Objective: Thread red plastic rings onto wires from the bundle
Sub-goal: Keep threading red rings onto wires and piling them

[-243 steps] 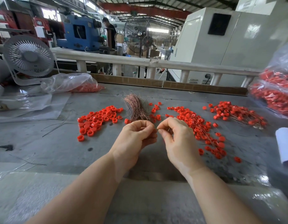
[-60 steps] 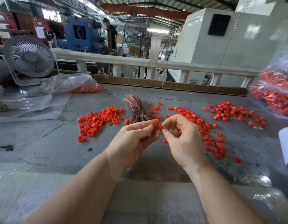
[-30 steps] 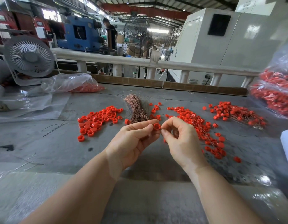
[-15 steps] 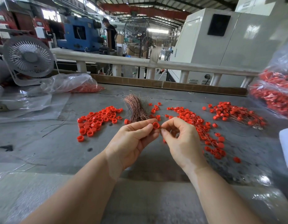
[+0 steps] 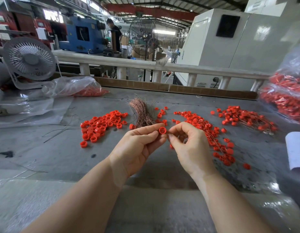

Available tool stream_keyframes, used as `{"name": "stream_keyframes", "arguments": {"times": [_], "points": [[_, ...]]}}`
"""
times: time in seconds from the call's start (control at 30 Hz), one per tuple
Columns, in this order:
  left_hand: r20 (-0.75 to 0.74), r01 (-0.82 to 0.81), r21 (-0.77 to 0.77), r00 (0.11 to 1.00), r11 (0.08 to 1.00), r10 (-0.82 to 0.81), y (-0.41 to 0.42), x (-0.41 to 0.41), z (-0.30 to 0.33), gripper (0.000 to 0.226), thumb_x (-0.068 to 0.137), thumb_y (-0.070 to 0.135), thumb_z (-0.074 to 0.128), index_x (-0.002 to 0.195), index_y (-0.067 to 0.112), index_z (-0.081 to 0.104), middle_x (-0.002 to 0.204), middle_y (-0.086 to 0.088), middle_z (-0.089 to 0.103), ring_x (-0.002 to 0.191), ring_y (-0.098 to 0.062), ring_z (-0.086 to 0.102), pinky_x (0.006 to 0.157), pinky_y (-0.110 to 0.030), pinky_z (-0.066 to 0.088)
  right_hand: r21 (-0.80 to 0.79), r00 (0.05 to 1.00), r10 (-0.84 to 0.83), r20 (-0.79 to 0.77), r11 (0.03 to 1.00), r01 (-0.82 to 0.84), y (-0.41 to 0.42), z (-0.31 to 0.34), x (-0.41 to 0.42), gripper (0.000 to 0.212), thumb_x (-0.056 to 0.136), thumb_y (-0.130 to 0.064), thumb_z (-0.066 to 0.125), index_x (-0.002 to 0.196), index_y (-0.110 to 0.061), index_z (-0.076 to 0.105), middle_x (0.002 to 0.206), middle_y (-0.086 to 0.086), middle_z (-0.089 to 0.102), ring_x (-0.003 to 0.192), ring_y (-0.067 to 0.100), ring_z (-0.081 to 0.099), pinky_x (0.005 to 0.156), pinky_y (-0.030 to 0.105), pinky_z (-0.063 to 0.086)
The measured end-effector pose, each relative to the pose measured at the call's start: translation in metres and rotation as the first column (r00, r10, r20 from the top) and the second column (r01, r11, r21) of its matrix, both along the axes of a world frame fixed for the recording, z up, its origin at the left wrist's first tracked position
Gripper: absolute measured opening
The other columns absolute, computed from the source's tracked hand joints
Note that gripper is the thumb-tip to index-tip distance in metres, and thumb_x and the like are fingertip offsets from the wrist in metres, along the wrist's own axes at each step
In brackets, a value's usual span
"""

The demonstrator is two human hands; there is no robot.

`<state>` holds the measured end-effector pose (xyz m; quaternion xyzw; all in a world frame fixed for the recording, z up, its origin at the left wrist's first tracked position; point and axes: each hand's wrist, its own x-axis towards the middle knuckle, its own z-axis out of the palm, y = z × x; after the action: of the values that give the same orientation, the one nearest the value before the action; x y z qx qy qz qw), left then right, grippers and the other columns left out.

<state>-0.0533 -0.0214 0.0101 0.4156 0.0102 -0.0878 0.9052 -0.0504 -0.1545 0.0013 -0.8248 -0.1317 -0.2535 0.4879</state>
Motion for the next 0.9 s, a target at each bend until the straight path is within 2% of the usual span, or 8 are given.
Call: {"name": "stream_keyframes", "arguments": {"times": [0.4,0.63,0.9], "points": [[0.017,-0.003,0.058,1.0,0.998,0.002,0.0007,-0.001,0.0008,0.022,0.086,-0.01,0.047,0.088,-0.002,0.067,0.074,-0.012,0.071,0.065,-0.014,0.069,0.065,-0.02,0.057,-0.052,1.0,-0.008,0.006,0.999,0.009,-0.0007,0.0006,-0.0005,0.021,0.081,-0.008,0.066,0.068,-0.023,0.061,0.057,-0.007,0.058,0.056,0.013,0.055,0.059,0.032,0.048],[0.006,-0.013,0.07,1.0,0.997,0.012,0.0011,-0.0019,0.0024,0.024,0.086,-0.01,0.047,0.082,-0.002,0.069,0.075,-0.014,0.071,0.064,-0.015,0.069,0.065,-0.023,0.058,-0.063,1.0,-0.016,0.015,0.998,0.017,-0.0011,0.0007,-0.0004,0.022,0.081,-0.008,0.066,0.068,-0.025,0.059,0.057,-0.009,0.058,0.056,0.011,0.055,0.059,0.031,0.048],[-0.019,0.001,0.057,1.0,0.998,0.0,0.0012,-0.0022,0.0026,0.032,0.083,-0.014,0.048,0.072,0.001,0.074,0.076,-0.016,0.071,0.066,-0.018,0.07,0.062,-0.021,0.057,-0.005,1.0,0.008,0.019,1.0,-0.008,-0.0012,-0.0006,0.0008,0.02,0.081,-0.006,0.066,0.068,-0.02,0.061,0.057,-0.003,0.059,0.058,0.022,0.058,0.061,0.042,0.051]]}}
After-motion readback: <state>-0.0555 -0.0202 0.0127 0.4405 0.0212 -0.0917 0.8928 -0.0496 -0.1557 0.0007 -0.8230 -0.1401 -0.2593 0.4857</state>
